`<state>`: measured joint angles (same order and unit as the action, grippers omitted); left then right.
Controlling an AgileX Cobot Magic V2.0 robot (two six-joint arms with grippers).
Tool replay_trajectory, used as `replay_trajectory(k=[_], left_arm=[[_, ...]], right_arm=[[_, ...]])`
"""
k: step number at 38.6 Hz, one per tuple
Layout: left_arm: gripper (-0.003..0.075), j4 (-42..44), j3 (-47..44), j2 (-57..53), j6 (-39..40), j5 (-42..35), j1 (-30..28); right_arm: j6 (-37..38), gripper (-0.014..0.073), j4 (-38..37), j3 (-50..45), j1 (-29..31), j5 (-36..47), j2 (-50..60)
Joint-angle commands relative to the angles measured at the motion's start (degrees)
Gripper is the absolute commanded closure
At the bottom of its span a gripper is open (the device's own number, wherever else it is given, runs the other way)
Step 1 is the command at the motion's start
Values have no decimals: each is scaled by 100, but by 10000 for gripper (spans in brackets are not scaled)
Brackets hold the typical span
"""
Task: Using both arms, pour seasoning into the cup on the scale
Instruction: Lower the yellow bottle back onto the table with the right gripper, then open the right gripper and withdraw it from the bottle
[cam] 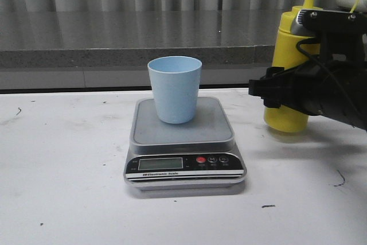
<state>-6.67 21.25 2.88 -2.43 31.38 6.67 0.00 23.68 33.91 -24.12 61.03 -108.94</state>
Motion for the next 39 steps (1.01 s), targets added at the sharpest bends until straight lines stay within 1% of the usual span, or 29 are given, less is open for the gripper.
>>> replay_trajectory(k=[1,4,13,17,21,22,24,27,29,31,33,37,39], left_arm=[[740,-84,149,65,45,-449,-9],[740,-84,149,65,45,-449,-9],[740,-84,149,65,45,-449,-9],[740,-84,149,65,45,-449,-9],[740,-84,149,65,45,-449,-9],[740,-84,149,65,45,-449,-9],[740,-84,149,65,45,-449,-9],[740,-84,149,65,45,-449,-9],[740,-84,149,65,45,-449,-9],[740,-84,149,65,45,-449,-9],[740,-84,149,65,45,-449,-9],[740,-84,149,65,45,-449,-9],[740,-84,149,65,45,-449,-9]], right_arm=[[34,431,-180,109,11,832,211],[34,426,-180,109,11,791,203],[34,351,-169,109,11,564,203],[34,349,-169,109,11,341,185],[34,338,-169,109,11,389,139],[34,324,-169,109,11,387,139],[34,267,-169,109,11,387,139],[34,147,-145,109,11,400,139],[34,47,-141,109,11,400,139],[34,-23,-121,109,11,400,139],[34,-70,-108,98,11,400,139],[34,-67,-108,-8,11,527,139],[34,-66,-113,-111,5,738,145]])
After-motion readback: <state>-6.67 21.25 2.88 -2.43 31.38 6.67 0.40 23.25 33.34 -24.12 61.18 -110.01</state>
